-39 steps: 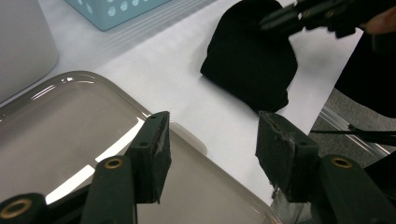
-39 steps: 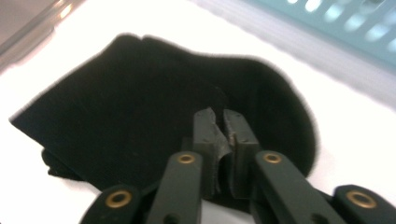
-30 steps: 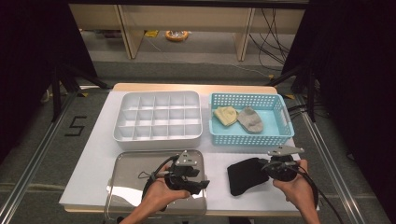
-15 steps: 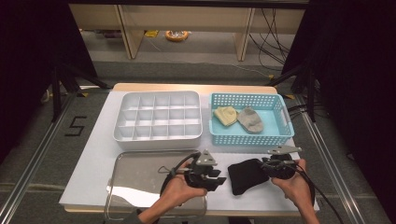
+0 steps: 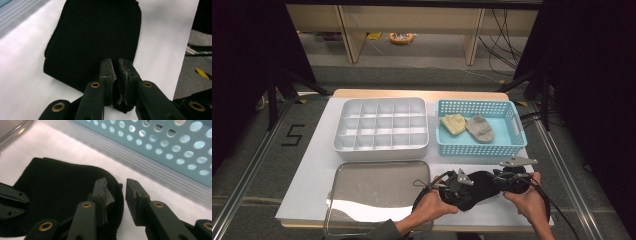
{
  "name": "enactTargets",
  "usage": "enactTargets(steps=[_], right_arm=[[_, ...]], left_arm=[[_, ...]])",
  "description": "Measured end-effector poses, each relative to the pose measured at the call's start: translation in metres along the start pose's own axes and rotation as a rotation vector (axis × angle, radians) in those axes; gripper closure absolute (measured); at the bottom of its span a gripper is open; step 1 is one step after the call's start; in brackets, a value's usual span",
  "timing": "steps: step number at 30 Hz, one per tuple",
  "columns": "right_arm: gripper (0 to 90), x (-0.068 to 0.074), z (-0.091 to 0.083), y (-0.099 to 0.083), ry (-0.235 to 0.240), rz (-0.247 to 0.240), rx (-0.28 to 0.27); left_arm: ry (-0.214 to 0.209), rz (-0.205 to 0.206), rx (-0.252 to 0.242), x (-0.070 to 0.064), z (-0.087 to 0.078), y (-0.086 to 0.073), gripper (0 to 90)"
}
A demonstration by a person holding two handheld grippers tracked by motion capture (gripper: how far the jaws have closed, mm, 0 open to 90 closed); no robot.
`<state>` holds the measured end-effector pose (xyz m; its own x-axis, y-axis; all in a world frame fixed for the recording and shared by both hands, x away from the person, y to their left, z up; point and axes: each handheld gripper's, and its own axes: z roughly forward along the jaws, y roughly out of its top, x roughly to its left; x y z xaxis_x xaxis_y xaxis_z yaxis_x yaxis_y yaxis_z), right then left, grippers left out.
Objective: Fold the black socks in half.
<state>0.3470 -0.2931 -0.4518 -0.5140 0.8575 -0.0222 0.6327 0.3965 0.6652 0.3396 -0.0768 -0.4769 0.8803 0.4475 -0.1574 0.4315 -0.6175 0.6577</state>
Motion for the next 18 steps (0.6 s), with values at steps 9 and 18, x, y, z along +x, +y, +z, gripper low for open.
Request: enactTargets(steps=[9, 18], right_arm=[[75.1, 0.009, -0.018, 0.007, 0.065, -0.023, -0.093], [80.3, 0.005, 0.007, -0.009, 0.104, 0.016, 0.021]], left_arm=[[0.021, 0.027, 0.010, -0.003, 0.001, 0.001, 80.6], [0.019, -0.010, -0.036, 0.003, -0.009, 0.003, 78.6]])
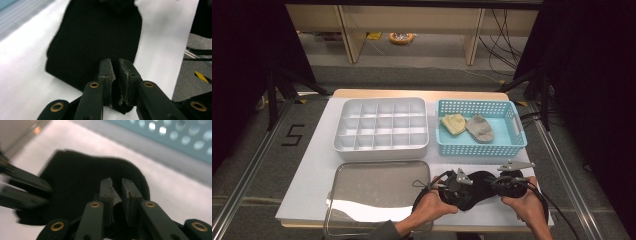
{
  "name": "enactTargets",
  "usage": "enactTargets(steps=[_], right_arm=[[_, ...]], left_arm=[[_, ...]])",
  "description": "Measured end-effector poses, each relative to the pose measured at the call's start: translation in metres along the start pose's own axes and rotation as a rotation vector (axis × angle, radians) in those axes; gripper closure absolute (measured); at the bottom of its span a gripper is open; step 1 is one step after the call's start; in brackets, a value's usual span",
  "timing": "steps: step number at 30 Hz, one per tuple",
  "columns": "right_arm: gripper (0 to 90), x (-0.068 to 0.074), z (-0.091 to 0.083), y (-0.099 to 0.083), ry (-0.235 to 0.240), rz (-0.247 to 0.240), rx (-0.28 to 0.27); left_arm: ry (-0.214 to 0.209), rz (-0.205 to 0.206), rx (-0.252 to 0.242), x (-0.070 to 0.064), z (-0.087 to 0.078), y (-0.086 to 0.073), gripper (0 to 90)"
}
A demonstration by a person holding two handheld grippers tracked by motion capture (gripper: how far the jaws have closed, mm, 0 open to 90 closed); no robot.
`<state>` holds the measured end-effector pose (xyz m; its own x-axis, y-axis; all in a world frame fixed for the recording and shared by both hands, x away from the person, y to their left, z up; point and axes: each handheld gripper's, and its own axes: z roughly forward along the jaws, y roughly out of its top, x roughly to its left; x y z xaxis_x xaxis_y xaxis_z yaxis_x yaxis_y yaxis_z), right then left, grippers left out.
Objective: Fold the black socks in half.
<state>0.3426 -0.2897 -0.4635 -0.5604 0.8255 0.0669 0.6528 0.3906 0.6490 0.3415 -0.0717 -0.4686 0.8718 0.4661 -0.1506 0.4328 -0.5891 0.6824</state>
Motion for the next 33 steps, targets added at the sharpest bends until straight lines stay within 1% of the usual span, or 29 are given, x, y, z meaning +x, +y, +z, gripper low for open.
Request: enactTargets(steps=[1, 2, 3, 4, 5, 6, 7, 8, 9, 10, 12, 13, 14, 15, 16, 17, 18, 19, 20, 23, 24, 25, 26, 27, 28, 29, 31, 32, 33], right_arm=[[80.3, -0.003, 0.002, -0.001, 0.011, -0.023, -0.017], [80.2, -0.003, 0.003, -0.001, 0.008, -0.021, -0.032], [79.9, -0.002, 0.001, -0.001, 0.002, -0.028, -0.014], [79.8, 0.000, 0.000, 0.000, 0.006, -0.004, -0.003], [79.8, 0.003, 0.001, -0.001, 0.009, 0.038, -0.010], [79.9, 0.000, 0.002, -0.001, 0.005, 0.006, -0.019], [79.9, 0.000, 0.001, -0.001, 0.010, 0.004, -0.009], [79.9, -0.002, 0.001, -0.002, 0.007, -0.002, -0.004], [79.8, -0.001, 0.001, -0.002, 0.006, 0.003, -0.007], [79.7, -0.003, 0.004, -0.003, 0.009, -0.014, -0.040], [79.6, -0.003, 0.004, -0.003, 0.012, -0.010, -0.039], [79.0, -0.004, 0.004, -0.003, 0.073, 0.004, -0.042], [78.7, -0.004, 0.003, -0.002, 0.077, 0.004, -0.025], [78.7, -0.004, 0.003, -0.002, 0.077, 0.004, -0.025], [78.4, -0.004, 0.003, -0.002, 0.080, 0.001, -0.026], [78.2, -0.004, 0.004, -0.003, 0.055, -0.007, -0.040], [77.9, -0.003, 0.004, -0.003, 0.067, 0.005, -0.038], [77.9, -0.003, 0.004, -0.003, 0.067, 0.005, -0.038], [77.5, -0.003, 0.004, -0.003, 0.071, 0.003, -0.039], [77.1, -0.003, 0.003, -0.003, 0.068, 0.007, -0.038], [76.9, -0.003, 0.003, -0.002, 0.085, 0.006, -0.027], [76.6, -0.002, 0.002, -0.002, 0.051, 0.000, -0.011], [76.6, -0.002, 0.002, -0.002, 0.053, 0.000, -0.012], [76.6, -0.003, 0.002, -0.002, 0.057, -0.001, -0.012], [76.6, -0.003, 0.002, -0.002, 0.057, -0.001, -0.012], [75.9, 0.001, 0.000, -0.003, 0.017, 0.044, -0.002], [75.5, 0.001, 0.000, -0.003, 0.020, 0.043, 0.000], [75.5, 0.001, 0.000, -0.003, 0.020, 0.043, 0.000], [75.4, 0.000, 0.000, -0.003, 0.031, 0.044, -0.002]], left_arm=[[0.008, 0.004, -0.007, 0.004, -0.002, 0.002, 78.5], [0.020, -0.022, -0.019, 0.007, -0.003, 0.004, 78.3], [0.034, -0.034, -0.030, 0.012, -0.001, 0.005, 78.2], [0.050, -0.028, -0.008, 0.017, 0.001, 0.005, 78.2], [0.058, -0.039, 0.001, 0.021, 0.005, 0.003, 78.2], [0.045, -0.029, 0.040, 0.027, 0.009, 0.000, 77.6], [0.045, -0.029, 0.040, 0.027, 0.009, 0.000, 77.9], [0.022, -0.108, 0.003, 0.029, 0.007, -0.001, 78.0], [0.033, -0.075, 0.014, 0.030, 0.004, -0.001, 77.5], [0.042, -0.070, 0.001, 0.029, 0.002, -0.001, 77.3], [0.042, -0.068, -0.009, 0.029, -0.001, -0.001, 76.3], [0.037, -0.101, -0.048, 0.026, -0.005, -0.003, 75.1], [0.037, -0.101, -0.048, 0.026, -0.005, -0.003, 74.2], [0.037, -0.091, -0.038, 0.024, -0.009, -0.005, 74.2], [0.032, -0.090, -0.041, 0.023, -0.012, -0.007, 71.1], [0.025, -0.098, -0.045, 0.022, -0.015, -0.009, 69.5], [0.004, -0.125, -0.052, 0.018, -0.020, -0.015, 68.0], [0.004, -0.125, -0.052, 0.018, -0.020, -0.015, 66.6], [-0.006, -0.144, -0.057, 0.015, -0.023, -0.018, 64.6], [-0.023, -0.173, -0.067, 0.011, -0.023, -0.023, 60.2], [-0.033, -0.189, -0.061, 0.011, -0.023, -0.024, 58.8], [-0.033, -0.189, -0.061, 0.011, -0.023, -0.024, 56.9], [-0.057, -0.227, -0.059, 0.010, -0.021, -0.025, 54.9], [-0.060, -0.241, -0.056, 0.010, -0.019, -0.026, 53.4], [-0.060, -0.241, -0.056, 0.010, -0.019, -0.026, 51.5], [-0.065, -0.248, -0.028, 0.010, -0.015, -0.027, 49.7], [-0.074, -0.253, -0.007, 0.009, -0.011, -0.027, 47.4], [-0.074, -0.253, -0.007, 0.009, -0.011, -0.027, 46.7], [-0.072, -0.263, -0.002, 0.008, -0.009, -0.027, 46.0]])
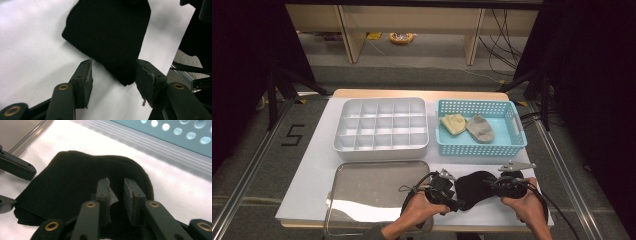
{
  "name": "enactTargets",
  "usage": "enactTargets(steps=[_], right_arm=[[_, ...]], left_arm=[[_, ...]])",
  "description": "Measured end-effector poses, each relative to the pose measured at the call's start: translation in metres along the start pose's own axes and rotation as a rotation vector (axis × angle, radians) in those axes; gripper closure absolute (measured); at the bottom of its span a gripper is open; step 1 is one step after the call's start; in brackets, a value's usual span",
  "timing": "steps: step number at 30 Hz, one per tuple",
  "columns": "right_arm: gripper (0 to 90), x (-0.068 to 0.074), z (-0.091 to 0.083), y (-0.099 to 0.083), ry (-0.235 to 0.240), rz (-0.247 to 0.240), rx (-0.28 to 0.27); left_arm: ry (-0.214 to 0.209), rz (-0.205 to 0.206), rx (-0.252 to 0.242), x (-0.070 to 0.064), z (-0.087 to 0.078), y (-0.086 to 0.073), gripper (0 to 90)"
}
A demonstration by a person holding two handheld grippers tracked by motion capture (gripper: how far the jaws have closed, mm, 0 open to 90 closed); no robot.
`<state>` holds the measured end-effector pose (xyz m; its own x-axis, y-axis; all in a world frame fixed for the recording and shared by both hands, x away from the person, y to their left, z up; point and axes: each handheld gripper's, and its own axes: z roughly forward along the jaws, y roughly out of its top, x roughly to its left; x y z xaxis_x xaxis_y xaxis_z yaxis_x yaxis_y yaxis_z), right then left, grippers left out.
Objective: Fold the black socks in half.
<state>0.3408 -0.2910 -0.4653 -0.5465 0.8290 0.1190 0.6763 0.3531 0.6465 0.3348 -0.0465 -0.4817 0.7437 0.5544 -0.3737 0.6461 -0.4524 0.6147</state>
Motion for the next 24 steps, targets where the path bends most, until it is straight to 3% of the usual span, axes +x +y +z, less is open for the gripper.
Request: enactTargets(steps=[4, 6, 11, 12, 13, 16, 17, 18, 23, 24], right_arm=[[74.1, 0.001, 0.000, 0.000, -0.003, 0.001, 0.001], [73.8, 0.001, 0.000, 0.000, -0.003, 0.000, 0.001], [72.6, 0.001, -0.001, 0.000, -0.005, 0.000, -0.003], [72.5, 0.002, -0.001, 0.000, -0.007, 0.002, -0.004], [72.3, 0.001, -0.001, 0.000, -0.010, -0.019, -0.009], [72.1, 0.002, 0.000, 0.000, 0.000, -0.009, -0.017], [72.1, 0.001, 0.000, 0.001, -0.004, -0.037, -0.027], [72.1, 0.003, -0.002, 0.001, 0.009, -0.009, -0.011], [72.1, 0.013, -0.008, 0.005, 0.006, -0.018, -0.023], [72.2, 0.013, -0.007, 0.006, 0.019, -0.041, -0.040]], left_arm=[[-0.006, -0.009, 0.007, -0.004, 0.006, 0.003, 45.1], [-0.008, -0.033, -0.012, -0.003, 0.009, 0.004, 47.5], [-0.008, -0.014, -0.031, -0.001, 0.012, 0.003, 69.1], [-0.010, -0.034, -0.050, 0.000, 0.012, 0.003, 72.6], [-0.020, -0.019, -0.042, 0.001, 0.011, 0.003, 74.5], [-0.013, -0.009, -0.047, 0.000, 0.009, 0.004, 77.3], [-0.012, 0.014, -0.039, 0.000, 0.006, 0.004, 78.4], [-0.013, 0.013, -0.036, 0.000, 0.004, 0.004, 78.6], [-0.020, 0.029, -0.011, 0.003, -0.011, 0.002, 78.8], [-0.011, 0.038, -0.009, 0.003, -0.014, 0.002, 78.8]])
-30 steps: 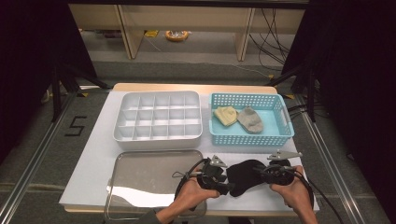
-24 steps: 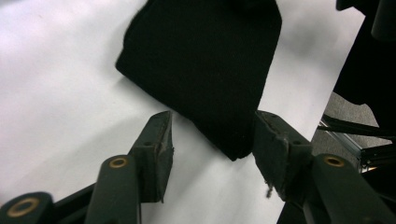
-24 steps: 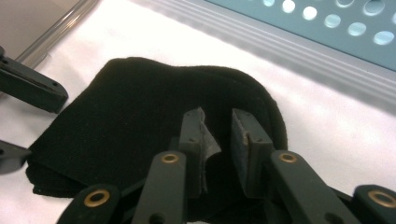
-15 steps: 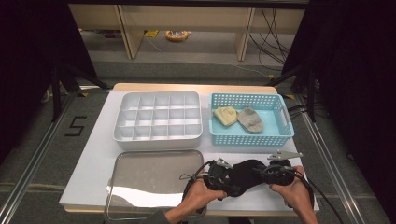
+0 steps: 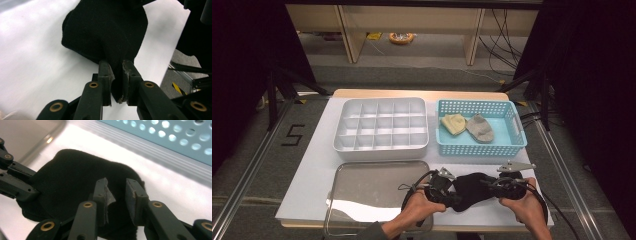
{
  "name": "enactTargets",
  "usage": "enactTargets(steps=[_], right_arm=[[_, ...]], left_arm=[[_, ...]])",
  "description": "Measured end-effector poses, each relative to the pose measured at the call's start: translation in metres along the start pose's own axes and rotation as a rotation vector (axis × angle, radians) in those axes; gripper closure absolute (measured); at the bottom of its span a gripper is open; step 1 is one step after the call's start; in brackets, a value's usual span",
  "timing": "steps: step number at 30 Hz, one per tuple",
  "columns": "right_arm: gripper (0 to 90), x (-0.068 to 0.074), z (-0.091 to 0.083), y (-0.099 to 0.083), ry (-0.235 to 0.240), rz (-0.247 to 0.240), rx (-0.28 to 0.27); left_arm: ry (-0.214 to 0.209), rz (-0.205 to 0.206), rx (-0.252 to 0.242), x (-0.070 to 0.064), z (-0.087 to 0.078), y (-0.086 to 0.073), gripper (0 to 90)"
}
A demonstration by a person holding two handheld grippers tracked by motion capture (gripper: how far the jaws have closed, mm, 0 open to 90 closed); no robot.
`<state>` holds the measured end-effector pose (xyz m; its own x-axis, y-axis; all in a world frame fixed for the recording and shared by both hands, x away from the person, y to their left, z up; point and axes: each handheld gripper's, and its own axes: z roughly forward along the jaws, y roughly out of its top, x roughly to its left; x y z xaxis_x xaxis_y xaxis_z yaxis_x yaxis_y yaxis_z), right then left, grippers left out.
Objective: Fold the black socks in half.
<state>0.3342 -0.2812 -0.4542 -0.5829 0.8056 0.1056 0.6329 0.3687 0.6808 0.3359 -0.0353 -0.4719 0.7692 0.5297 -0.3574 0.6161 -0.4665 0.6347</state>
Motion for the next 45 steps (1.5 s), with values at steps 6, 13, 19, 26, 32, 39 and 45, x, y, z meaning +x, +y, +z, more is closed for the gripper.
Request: enactTargets(steps=[6, 13, 19, 26, 32, 39, 45], right_arm=[[72.5, 0.011, -0.002, 0.003, 0.019, -0.018, -0.008], [77.2, 0.033, 0.002, 0.007, 0.071, -0.063, -0.020], [79.3, 0.054, 0.011, 0.007, 0.142, -0.058, 0.006], [81.5, 0.064, 0.032, 0.000, 0.170, -0.089, 0.065], [81.7, 0.066, 0.036, -0.001, 0.176, -0.093, 0.078], [80.7, 0.060, 0.034, 0.006, 0.163, -0.079, 0.042], [80.8, 0.049, 0.045, 0.023, 0.122, -0.065, 0.035]], left_arm=[[0.027, 0.046, 0.034, 0.004, -0.016, -0.006, 78.7], [0.040, 0.054, 0.063, 0.012, -0.034, -0.014, 78.5], [0.048, 0.065, 0.075, 0.013, -0.037, -0.011, 78.4], [0.045, 0.090, 0.070, 0.009, -0.037, -0.008, 78.5], [0.046, 0.090, 0.055, 0.009, -0.037, -0.006, 78.4], [0.054, 0.105, 0.054, 0.007, -0.037, -0.004, 78.4], [0.057, 0.130, 0.064, 0.003, -0.037, 0.001, 78.3]])
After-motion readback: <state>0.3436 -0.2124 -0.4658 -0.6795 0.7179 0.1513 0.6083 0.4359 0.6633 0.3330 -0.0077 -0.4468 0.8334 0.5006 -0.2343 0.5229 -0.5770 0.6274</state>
